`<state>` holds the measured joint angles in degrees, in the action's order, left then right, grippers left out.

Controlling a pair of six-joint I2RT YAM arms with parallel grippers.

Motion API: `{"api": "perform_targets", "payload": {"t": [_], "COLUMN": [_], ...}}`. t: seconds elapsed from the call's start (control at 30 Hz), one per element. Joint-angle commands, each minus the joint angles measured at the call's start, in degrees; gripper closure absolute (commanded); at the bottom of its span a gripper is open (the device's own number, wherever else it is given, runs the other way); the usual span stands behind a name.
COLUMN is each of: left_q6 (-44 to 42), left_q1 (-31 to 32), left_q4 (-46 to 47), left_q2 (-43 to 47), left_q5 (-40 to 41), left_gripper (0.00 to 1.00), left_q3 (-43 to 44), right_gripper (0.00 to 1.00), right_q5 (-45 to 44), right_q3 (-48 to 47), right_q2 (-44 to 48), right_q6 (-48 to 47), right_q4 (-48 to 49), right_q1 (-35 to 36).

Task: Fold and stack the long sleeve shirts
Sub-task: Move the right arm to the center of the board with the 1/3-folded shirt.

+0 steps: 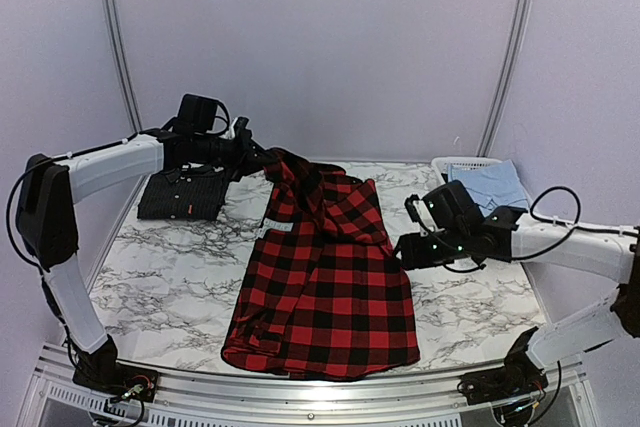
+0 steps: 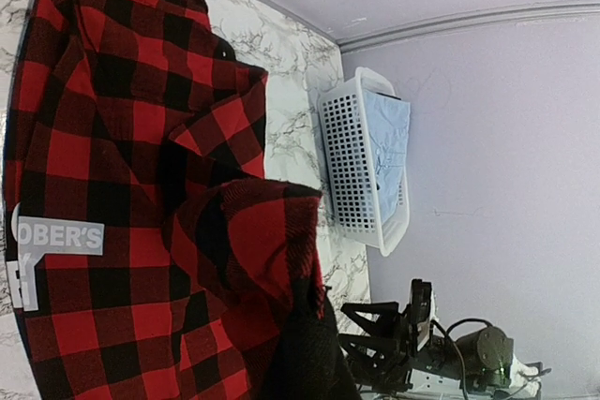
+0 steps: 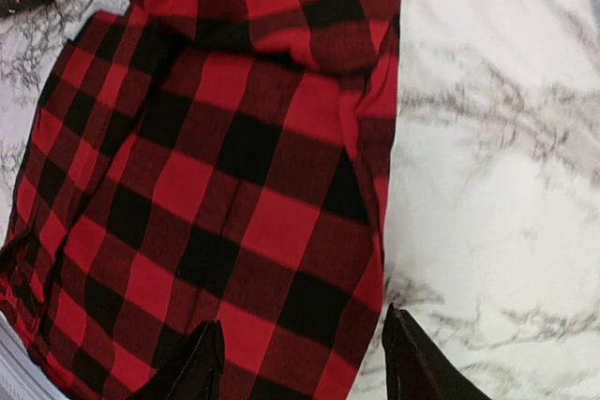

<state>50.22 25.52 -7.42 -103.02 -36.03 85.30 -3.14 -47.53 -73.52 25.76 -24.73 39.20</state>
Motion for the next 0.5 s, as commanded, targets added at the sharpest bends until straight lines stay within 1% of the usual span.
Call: {"api": "perform_targets", "payload": {"t": [0.0,0.1,0.2,0.37,0.4,0.47], "left_q6": [1.16,-0.24,-1.57,-2.48,-2.56,-2.66], "left_q1": [-0.47,-0.46,-0.47,-0.47,-0.43,-0.45], "left_q4": [2.66,2.68,2.76,3.81,4.12,4.66], "left_q2": [-1.56,-4.35,-5.75,-6.26,-6.46,-7.08], "left_q5": [-1.51,-1.82,-1.24,-0.21,-0.25,-0.28], "left_gripper": [1.0,1.0,1.0,1.0,1.0,1.0], "left_q3": [-2.24,-3.58,-5.76,-8.85,-8.99,-8.96], "right_gripper": [0.47,0.48,0.51,0.55,0.57,0.65], "right_q5": [-1.38,-2.96,-2.51,-3.21,-3.16,-2.99], "right_q3": [5.85,7.95,8.91,9.81,10.16,10.43], "right_q2": [3.71,2.49,-0.15,-3.69,-3.92,-4.83], "right_q6": [12.69,15.01,16.18,17.2,17.17,16.88], "right_q4": [-2.96,-0.8,1.66,2.6,3.5,4.73], "right_q1": [4.11,4.46,4.45,4.35,4.27,3.67]}}
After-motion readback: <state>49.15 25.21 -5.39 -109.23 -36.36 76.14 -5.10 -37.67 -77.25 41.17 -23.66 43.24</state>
